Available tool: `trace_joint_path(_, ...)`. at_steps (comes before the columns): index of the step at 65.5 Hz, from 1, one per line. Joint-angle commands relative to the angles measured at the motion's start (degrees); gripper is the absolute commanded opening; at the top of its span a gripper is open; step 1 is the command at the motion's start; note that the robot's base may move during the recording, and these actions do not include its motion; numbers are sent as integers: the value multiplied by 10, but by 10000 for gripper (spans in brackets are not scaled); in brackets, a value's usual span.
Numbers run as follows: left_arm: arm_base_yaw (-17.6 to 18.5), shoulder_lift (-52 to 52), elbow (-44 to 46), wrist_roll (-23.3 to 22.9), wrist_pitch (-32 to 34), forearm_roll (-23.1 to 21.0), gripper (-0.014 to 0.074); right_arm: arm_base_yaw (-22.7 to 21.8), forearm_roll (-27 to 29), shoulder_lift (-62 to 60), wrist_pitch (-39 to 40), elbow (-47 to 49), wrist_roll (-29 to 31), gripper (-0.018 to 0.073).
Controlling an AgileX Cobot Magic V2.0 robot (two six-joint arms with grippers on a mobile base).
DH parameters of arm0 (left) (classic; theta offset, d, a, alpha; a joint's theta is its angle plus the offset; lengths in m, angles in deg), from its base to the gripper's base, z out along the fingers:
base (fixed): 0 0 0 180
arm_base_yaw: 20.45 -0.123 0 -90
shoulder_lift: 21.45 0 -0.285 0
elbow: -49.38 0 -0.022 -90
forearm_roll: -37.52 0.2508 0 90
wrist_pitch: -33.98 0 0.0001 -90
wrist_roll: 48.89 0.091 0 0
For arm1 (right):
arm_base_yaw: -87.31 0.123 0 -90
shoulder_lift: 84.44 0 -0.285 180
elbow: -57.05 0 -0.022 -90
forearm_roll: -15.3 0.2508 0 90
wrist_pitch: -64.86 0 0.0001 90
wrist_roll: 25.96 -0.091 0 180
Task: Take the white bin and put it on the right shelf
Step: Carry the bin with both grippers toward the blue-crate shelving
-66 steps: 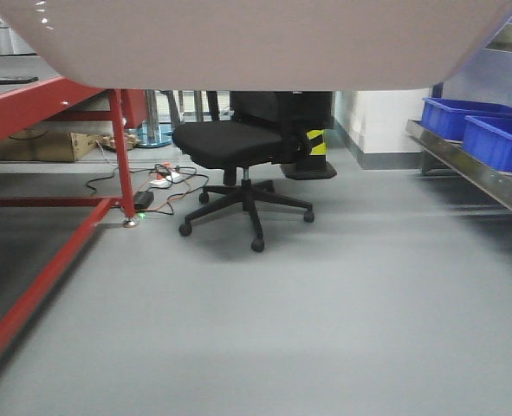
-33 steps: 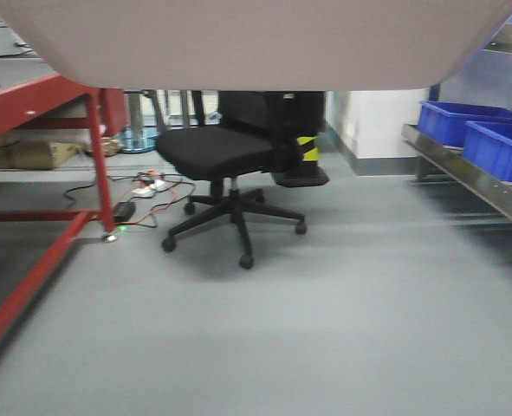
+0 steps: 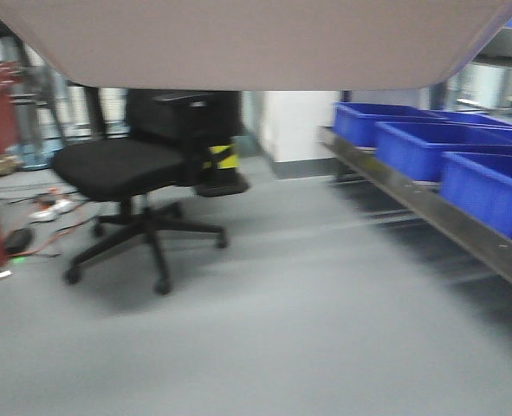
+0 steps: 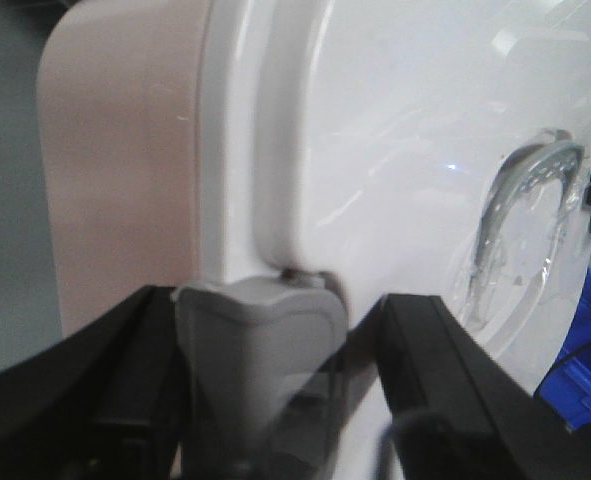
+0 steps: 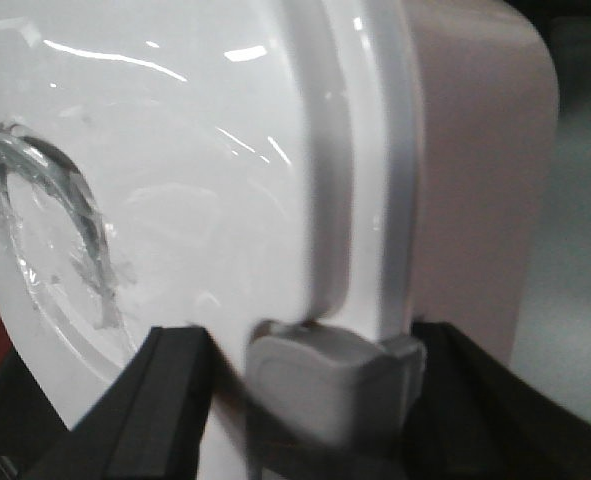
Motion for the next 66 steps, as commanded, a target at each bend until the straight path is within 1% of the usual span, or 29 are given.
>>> trace_joint_path(1,15,11,21,2,-97,-127,260,10,136,-9,-58,22,4,412)
trace_joint_path(66,15,11,21,2,-97,-127,260,10,136,-9,-58,22,4,412)
